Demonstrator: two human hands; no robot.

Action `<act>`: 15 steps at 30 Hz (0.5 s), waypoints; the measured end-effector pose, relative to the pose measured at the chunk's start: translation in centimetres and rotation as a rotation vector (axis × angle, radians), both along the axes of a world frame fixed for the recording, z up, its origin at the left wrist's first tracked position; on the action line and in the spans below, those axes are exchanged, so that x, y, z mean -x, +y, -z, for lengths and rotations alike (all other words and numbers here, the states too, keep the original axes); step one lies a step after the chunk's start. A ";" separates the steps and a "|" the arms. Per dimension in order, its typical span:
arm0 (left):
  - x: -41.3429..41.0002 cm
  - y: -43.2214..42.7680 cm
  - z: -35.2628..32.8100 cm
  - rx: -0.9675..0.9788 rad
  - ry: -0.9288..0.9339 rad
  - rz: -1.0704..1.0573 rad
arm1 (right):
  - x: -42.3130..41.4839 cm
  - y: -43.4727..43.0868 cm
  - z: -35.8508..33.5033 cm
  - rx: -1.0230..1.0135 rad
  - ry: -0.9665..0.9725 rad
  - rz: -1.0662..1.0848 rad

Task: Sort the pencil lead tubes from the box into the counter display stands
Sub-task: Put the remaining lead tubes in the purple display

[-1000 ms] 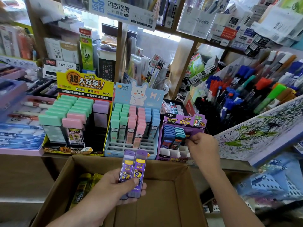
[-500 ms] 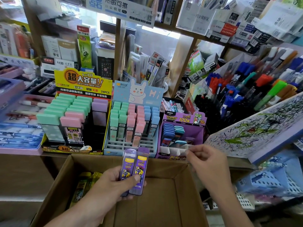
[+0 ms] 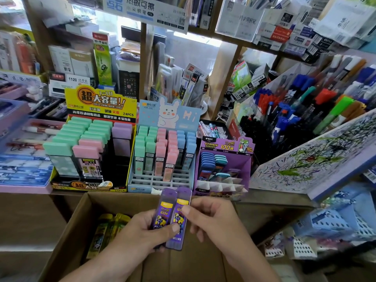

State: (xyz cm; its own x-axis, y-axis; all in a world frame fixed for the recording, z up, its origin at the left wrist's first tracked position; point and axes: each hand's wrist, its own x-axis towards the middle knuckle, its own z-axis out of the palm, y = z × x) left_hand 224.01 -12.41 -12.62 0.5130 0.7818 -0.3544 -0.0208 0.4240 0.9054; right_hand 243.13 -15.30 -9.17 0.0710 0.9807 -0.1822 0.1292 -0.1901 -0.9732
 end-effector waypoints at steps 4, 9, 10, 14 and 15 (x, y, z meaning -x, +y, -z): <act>-0.1 0.0 0.1 0.006 -0.022 0.001 | -0.4 -0.1 0.1 -0.046 0.049 0.023; 0.1 0.4 0.3 0.051 -0.060 -0.103 | -3.5 -0.6 -1.6 -0.225 0.058 0.200; 0.1 0.4 0.3 0.056 -0.066 -0.110 | -4.5 -0.7 -2.0 -0.258 0.038 0.234; 0.0 0.6 0.4 0.067 -0.059 -0.168 | -7.8 -1.0 -3.3 -0.368 -0.081 0.337; -0.1 0.7 0.4 0.070 -0.054 -0.174 | -8.6 -0.9 -3.4 -0.391 -0.108 0.363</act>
